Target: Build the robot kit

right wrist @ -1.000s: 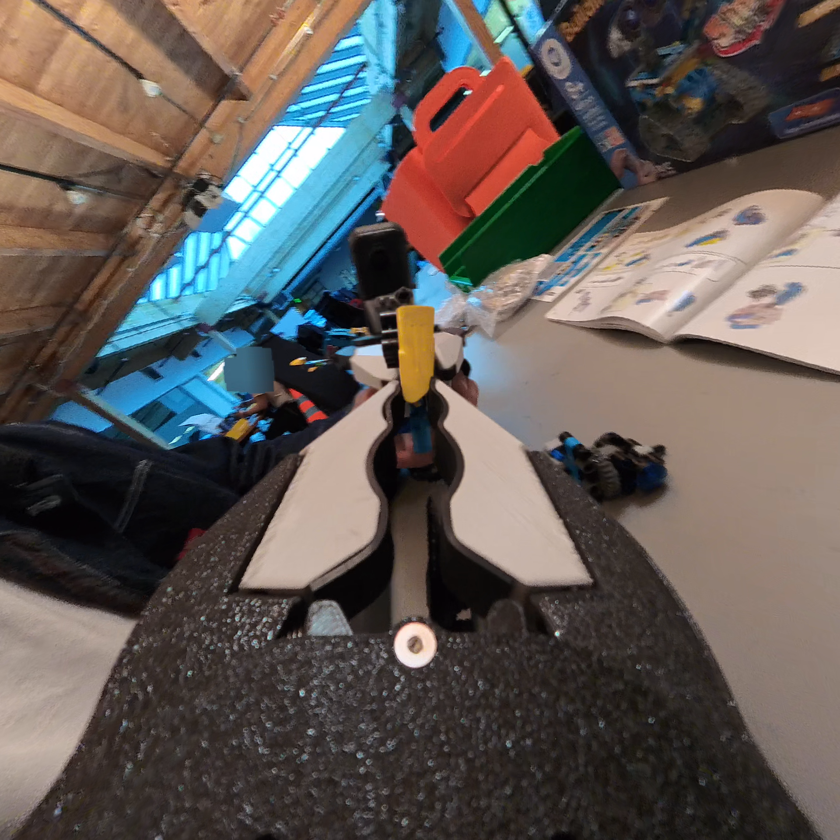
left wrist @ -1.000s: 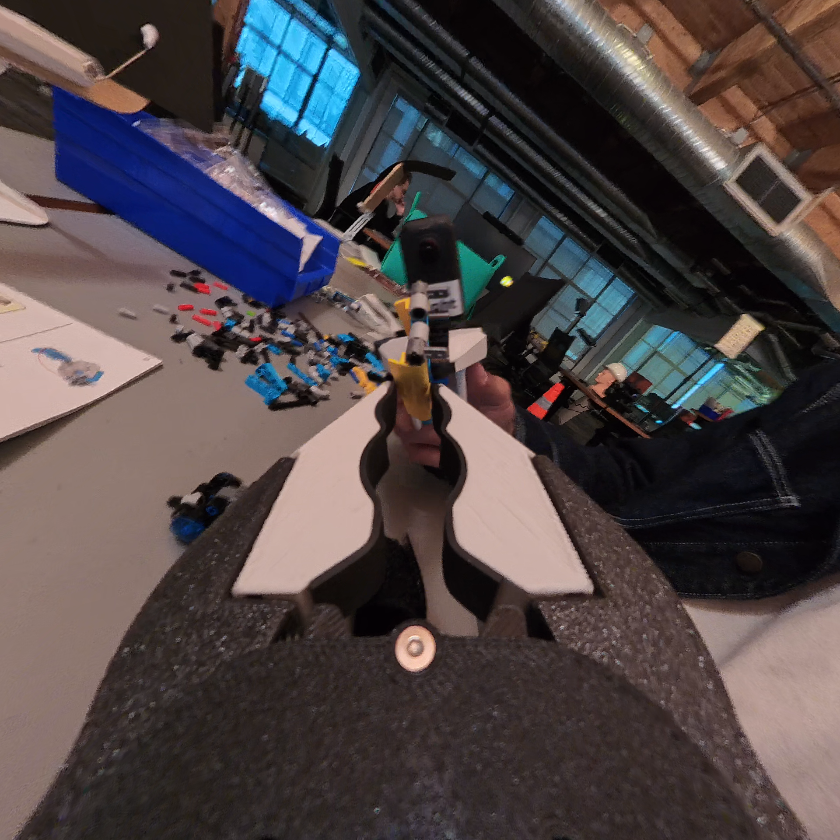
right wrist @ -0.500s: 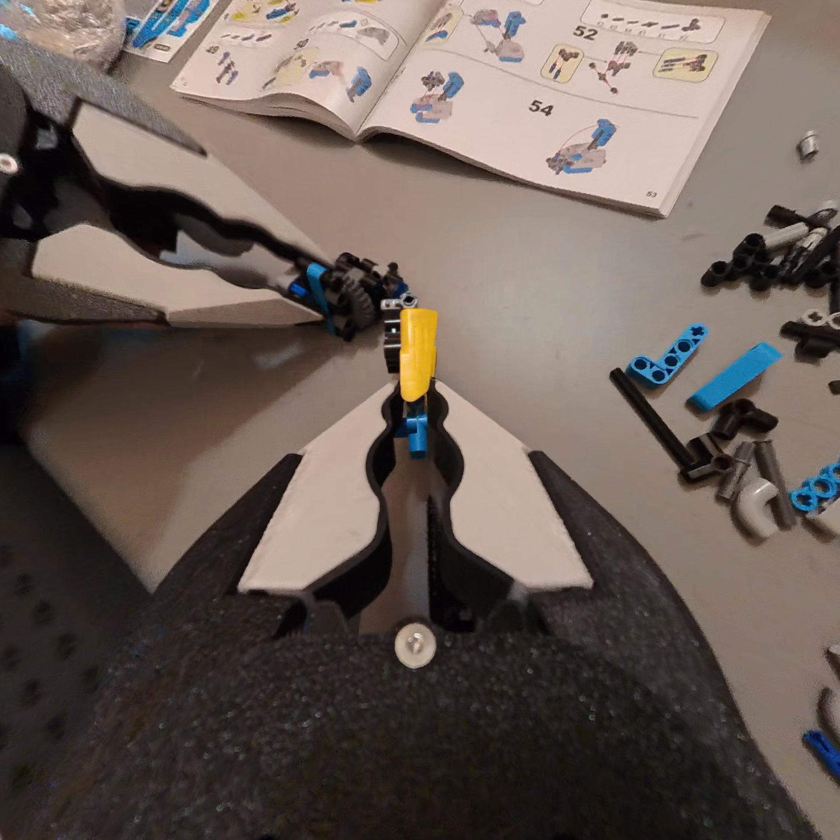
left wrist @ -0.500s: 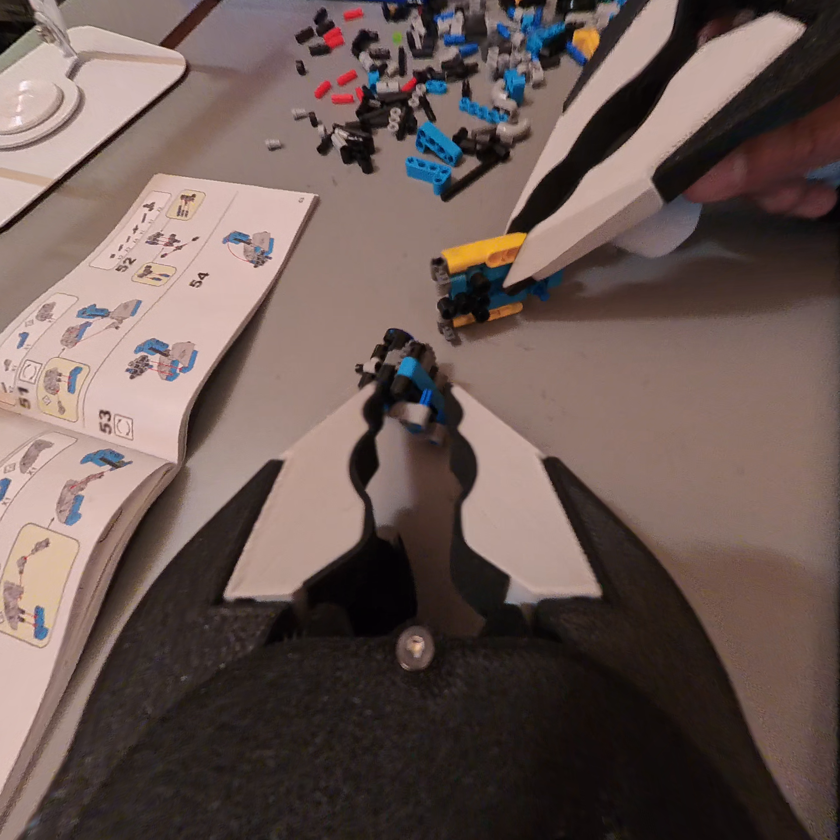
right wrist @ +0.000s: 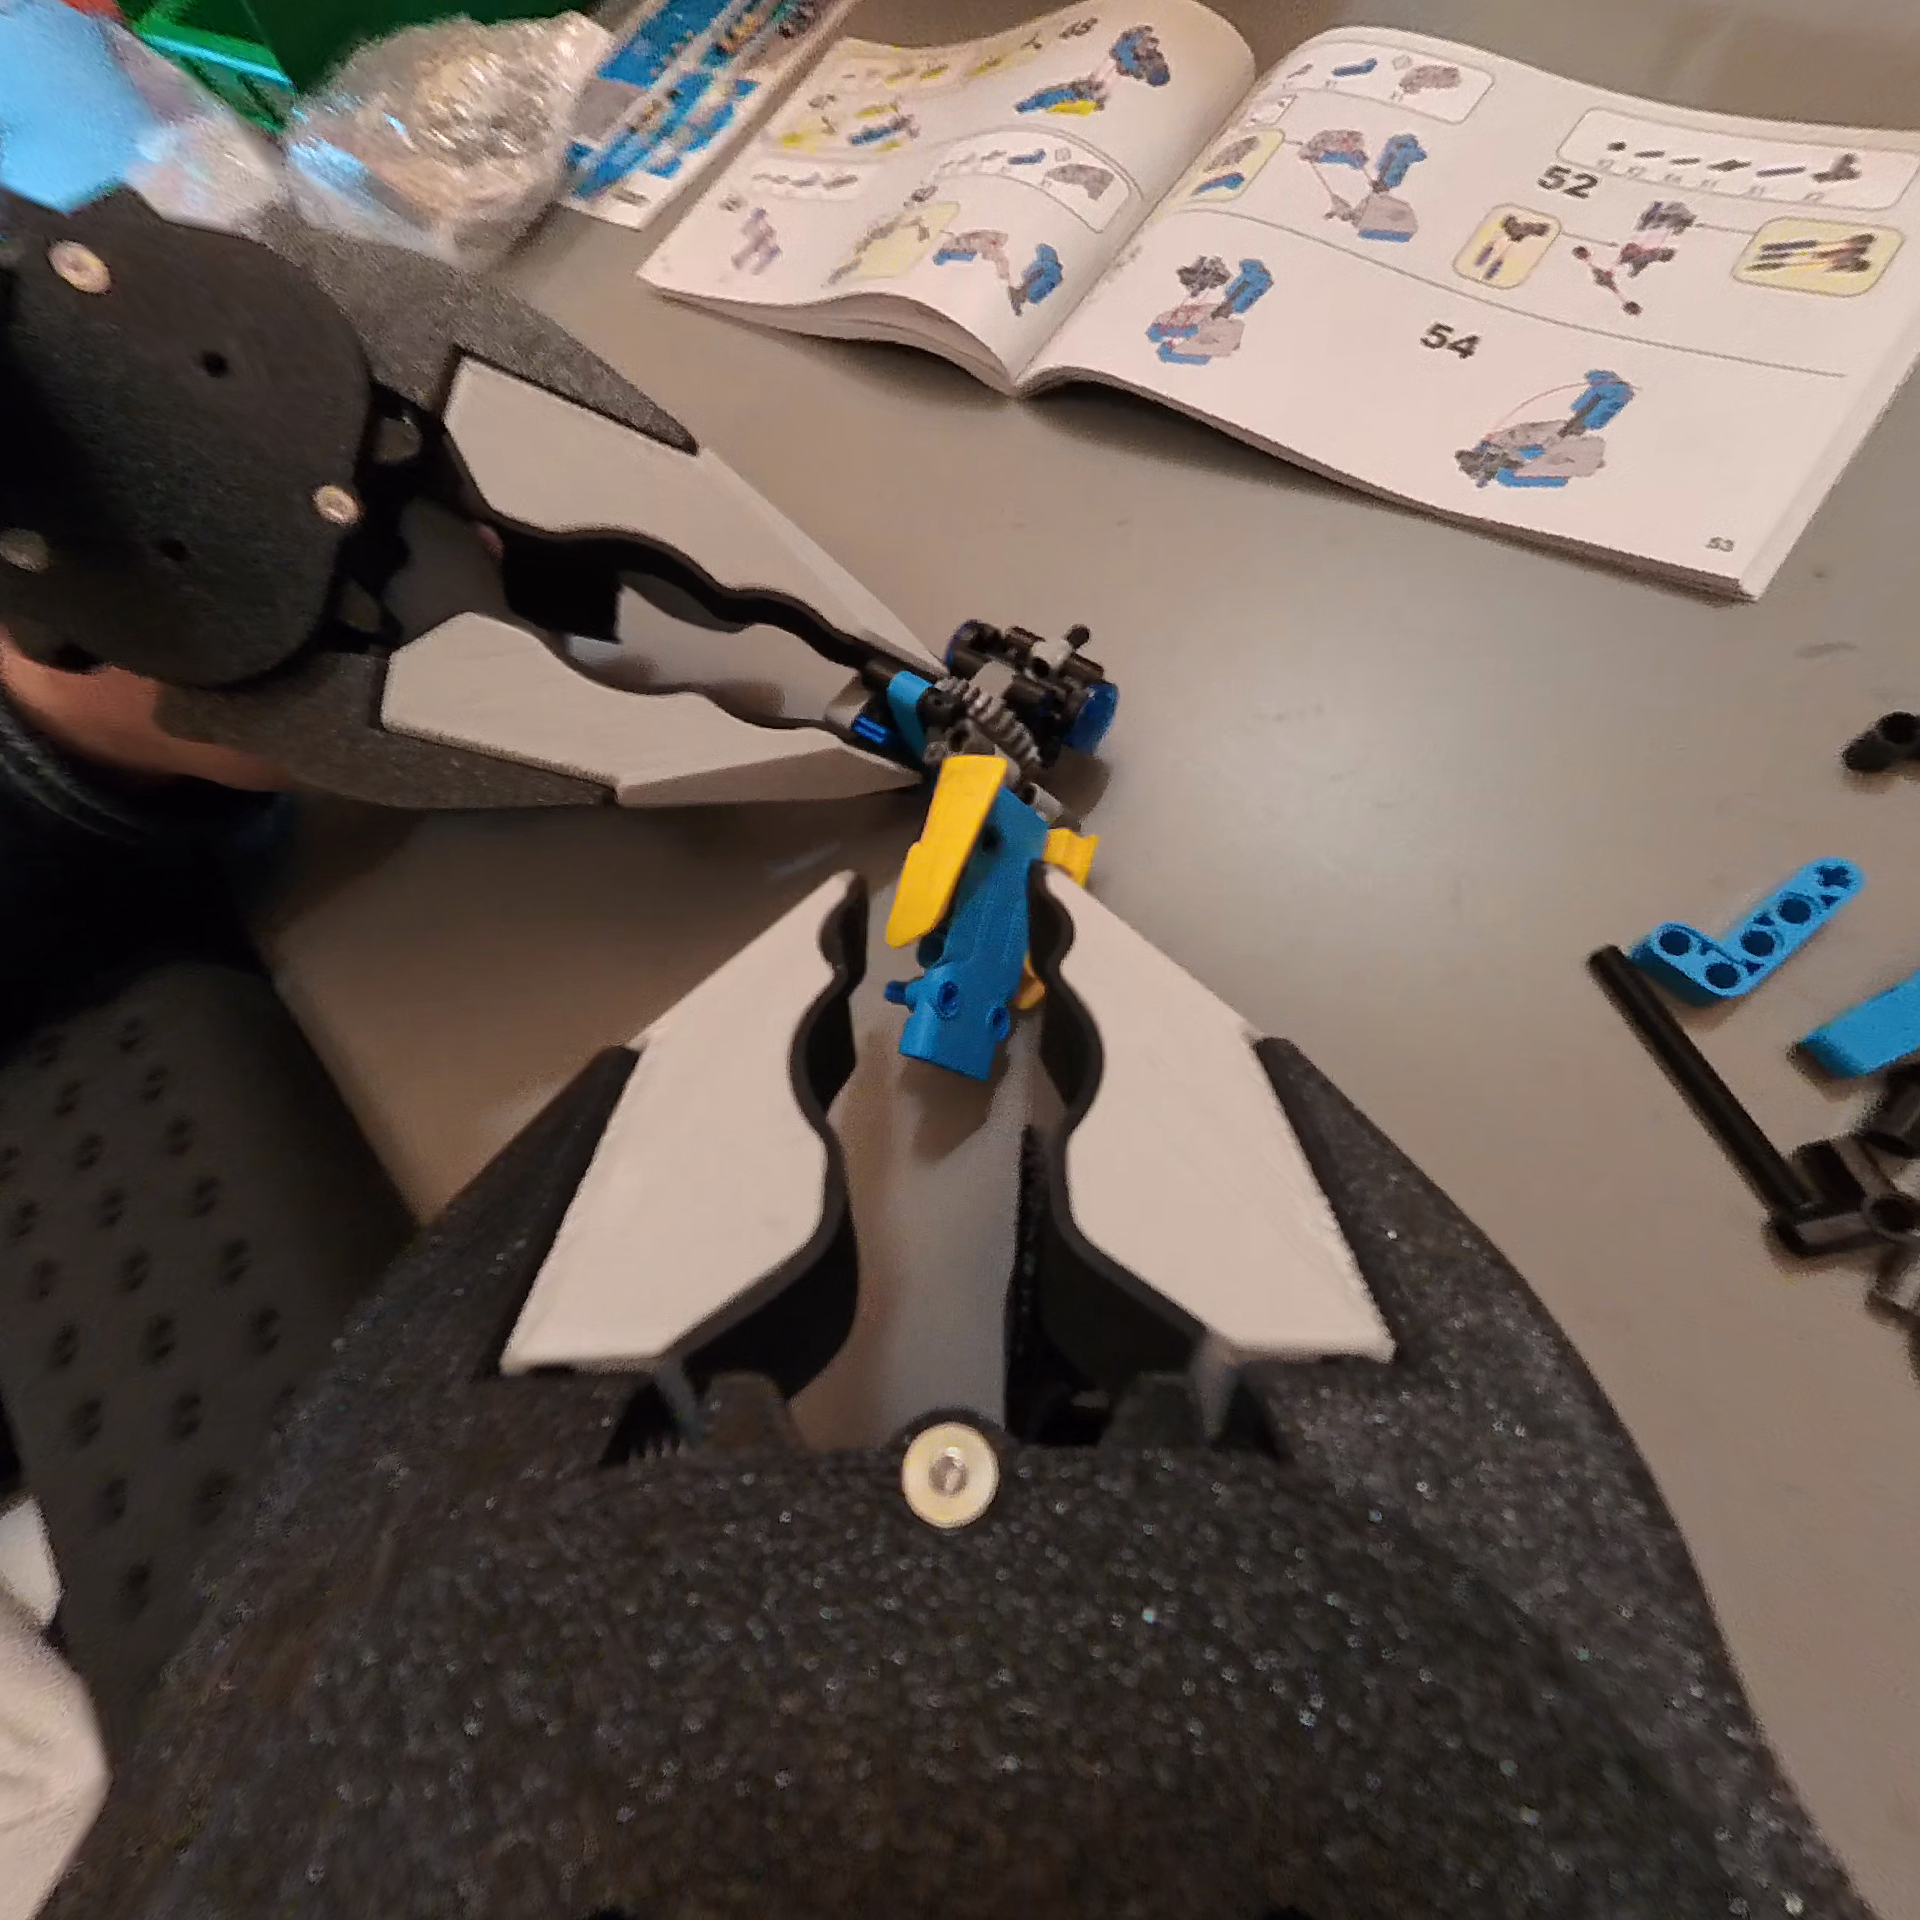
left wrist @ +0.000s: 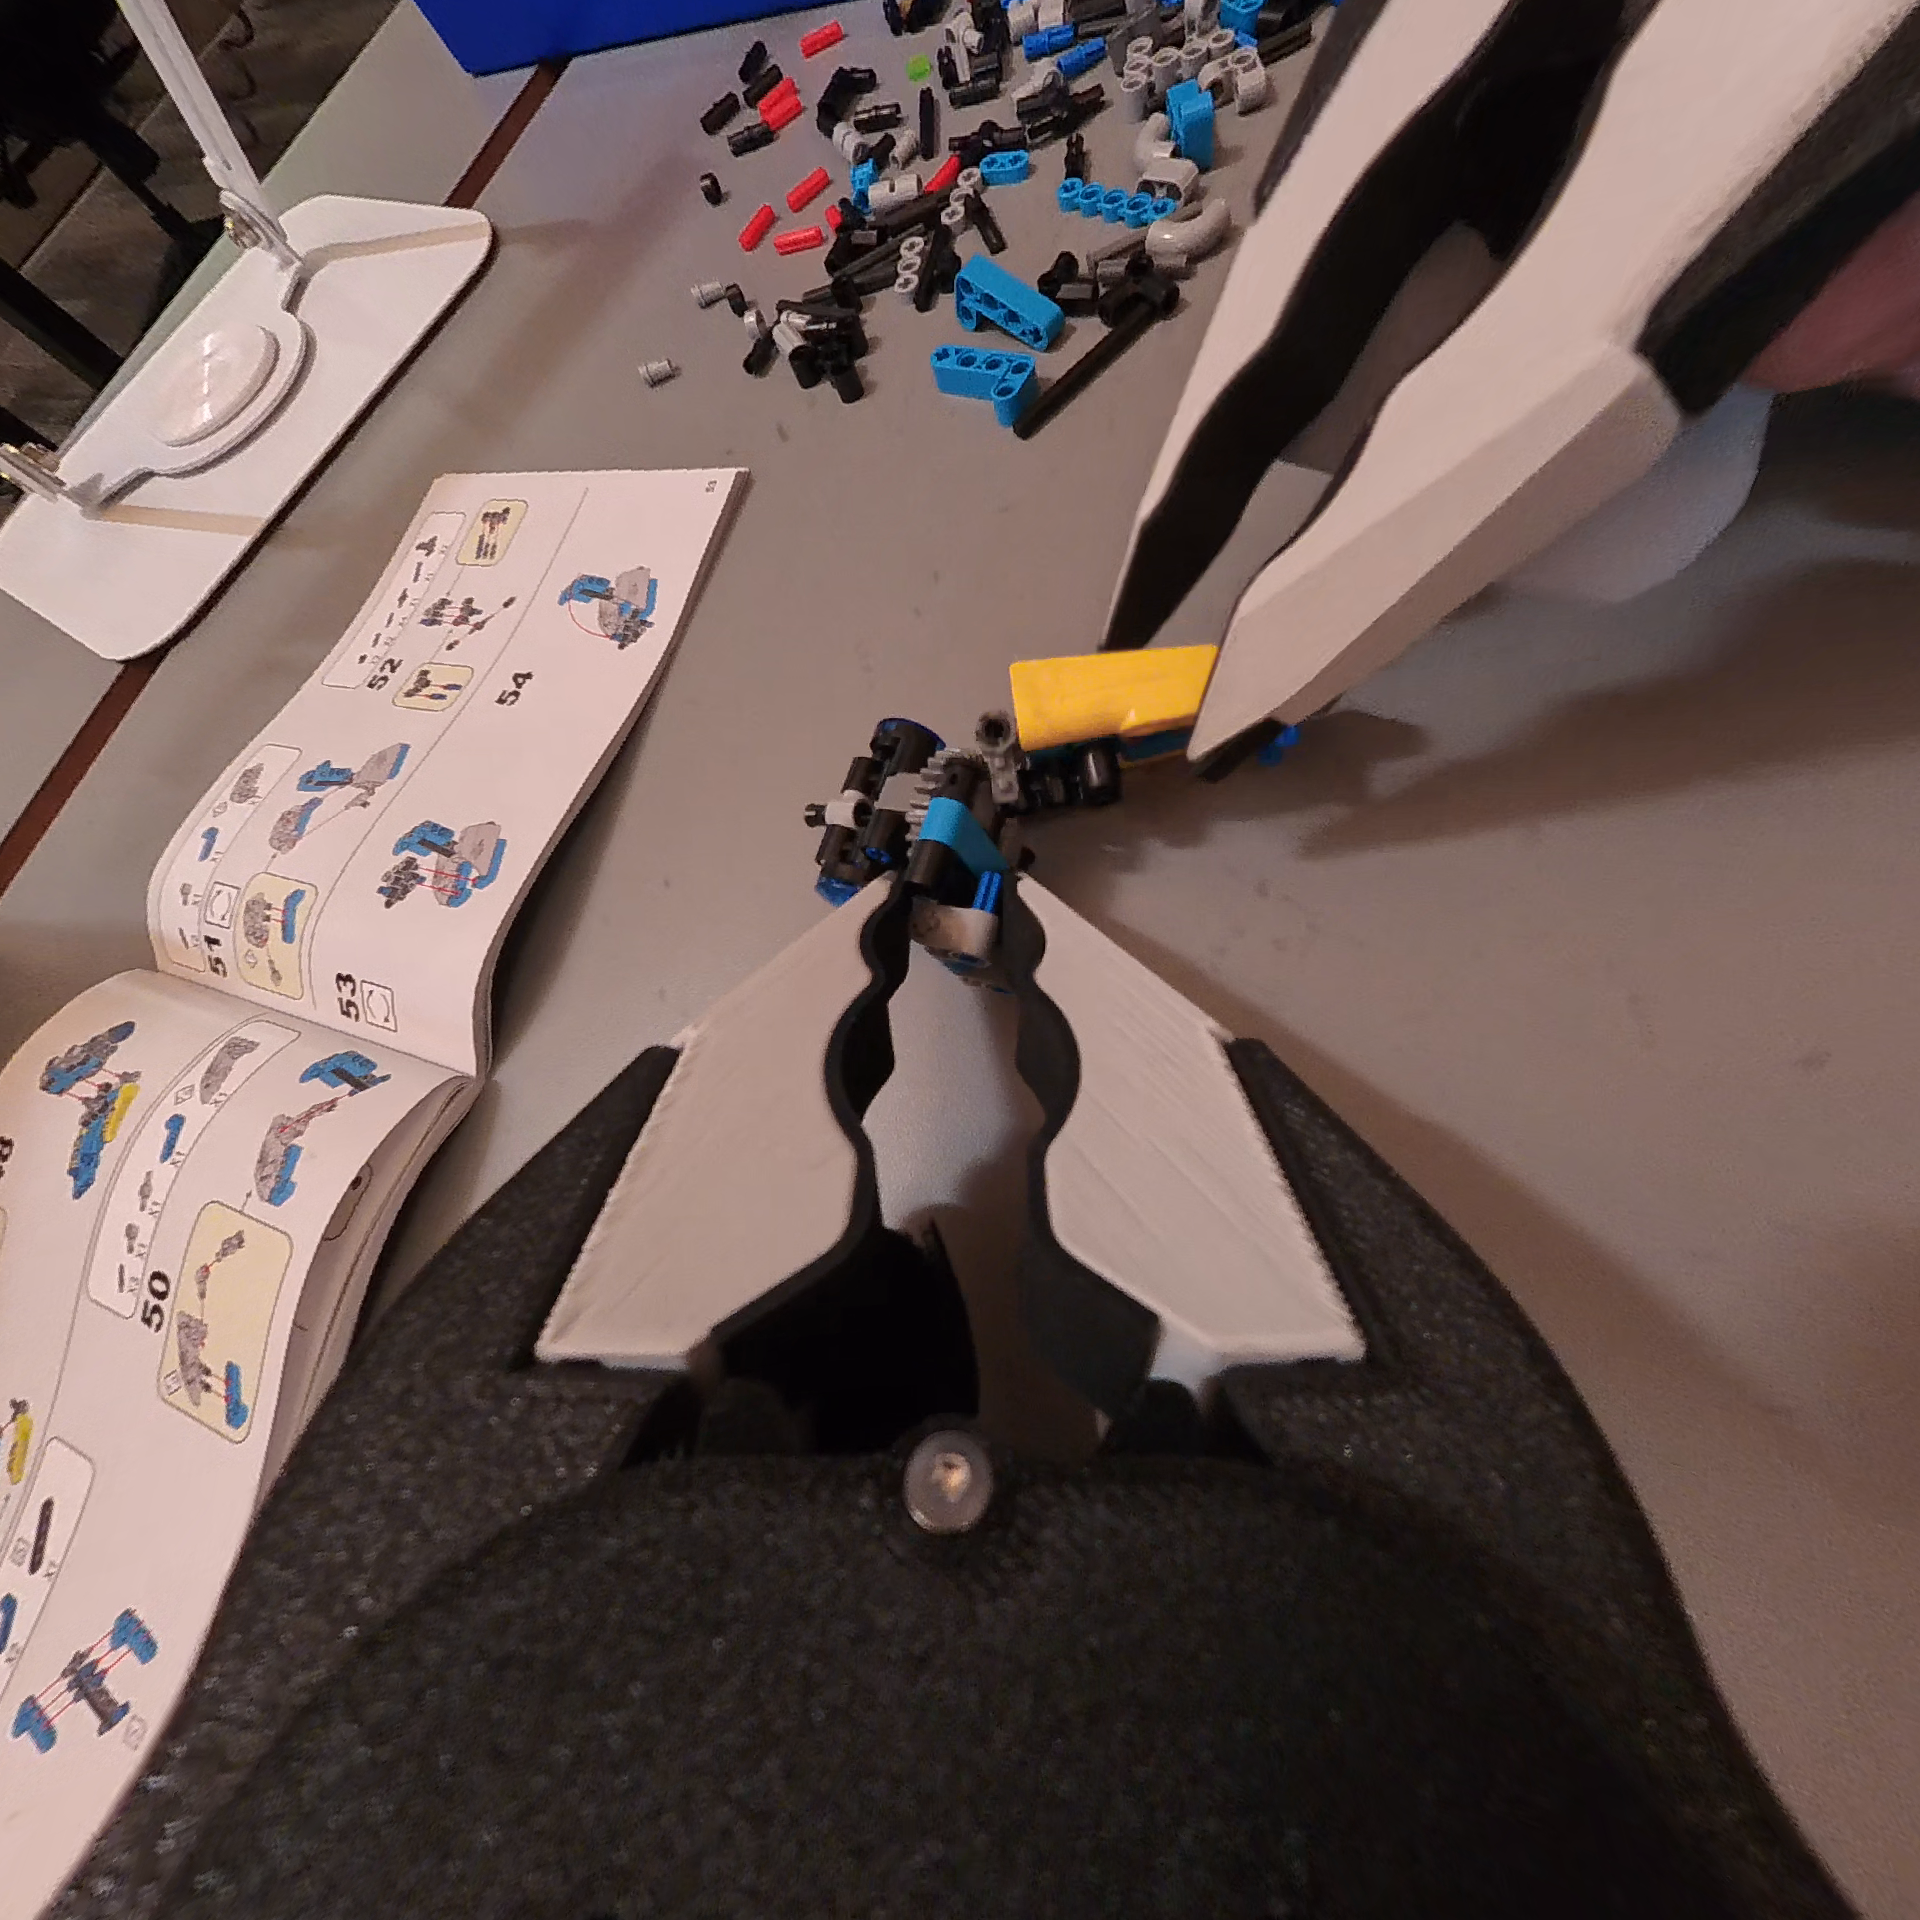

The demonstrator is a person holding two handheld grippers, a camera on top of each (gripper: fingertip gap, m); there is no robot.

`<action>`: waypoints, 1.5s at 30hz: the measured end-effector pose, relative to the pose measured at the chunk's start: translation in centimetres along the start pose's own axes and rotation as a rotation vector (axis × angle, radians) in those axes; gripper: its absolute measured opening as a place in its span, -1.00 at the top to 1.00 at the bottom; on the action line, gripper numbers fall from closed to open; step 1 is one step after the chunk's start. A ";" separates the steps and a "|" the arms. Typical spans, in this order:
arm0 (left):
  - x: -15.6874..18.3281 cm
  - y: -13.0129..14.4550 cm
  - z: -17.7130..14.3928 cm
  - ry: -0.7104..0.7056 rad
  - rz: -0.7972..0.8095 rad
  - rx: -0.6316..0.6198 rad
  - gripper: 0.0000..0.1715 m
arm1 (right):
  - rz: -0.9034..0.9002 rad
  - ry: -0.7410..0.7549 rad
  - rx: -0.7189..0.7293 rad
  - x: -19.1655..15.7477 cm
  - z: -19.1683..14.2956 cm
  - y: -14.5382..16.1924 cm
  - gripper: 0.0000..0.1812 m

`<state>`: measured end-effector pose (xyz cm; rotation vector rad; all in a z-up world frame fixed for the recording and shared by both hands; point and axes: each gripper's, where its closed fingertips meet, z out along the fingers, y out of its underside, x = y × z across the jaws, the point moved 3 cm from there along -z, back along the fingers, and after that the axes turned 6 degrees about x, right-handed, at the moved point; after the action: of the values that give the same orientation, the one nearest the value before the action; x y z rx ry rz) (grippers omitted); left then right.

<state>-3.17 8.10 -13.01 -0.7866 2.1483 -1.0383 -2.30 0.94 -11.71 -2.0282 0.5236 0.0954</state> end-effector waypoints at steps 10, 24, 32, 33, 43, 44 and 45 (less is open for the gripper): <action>0.6 -0.1 -0.1 -0.017 0.008 -0.005 0.81 | -0.142 0.037 -0.111 0.1 2.2 0.3 0.61; -0.3 0.3 -0.4 -0.076 -0.021 -0.028 0.81 | 0.051 0.331 -0.336 0.4 0.6 1.1 0.08; 0.0 0.4 -0.8 -0.030 0.005 -0.010 0.81 | 0.014 0.326 -0.308 1.9 1.0 0.2 0.54; -0.1 0.4 -0.8 -0.037 0.006 -0.007 0.81 | 0.075 0.256 -0.271 1.9 1.0 -0.3 0.54; -0.9 -0.6 -1.5 -0.013 -0.109 0.087 0.81 | 0.745 -0.364 -0.110 2.3 2.2 -0.4 0.54; -0.9 -0.4 -1.4 -0.017 -0.096 0.068 0.81 | 0.696 -0.350 -0.116 2.2 2.4 -0.4 0.53; -0.8 -0.2 -1.3 -0.017 -0.085 0.057 0.81 | 0.664 -0.341 -0.125 2.1 2.4 -0.4 0.53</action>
<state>-3.54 9.20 -11.96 -0.8639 2.0770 -1.1268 0.10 2.49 -13.15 -1.8237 0.9638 0.8739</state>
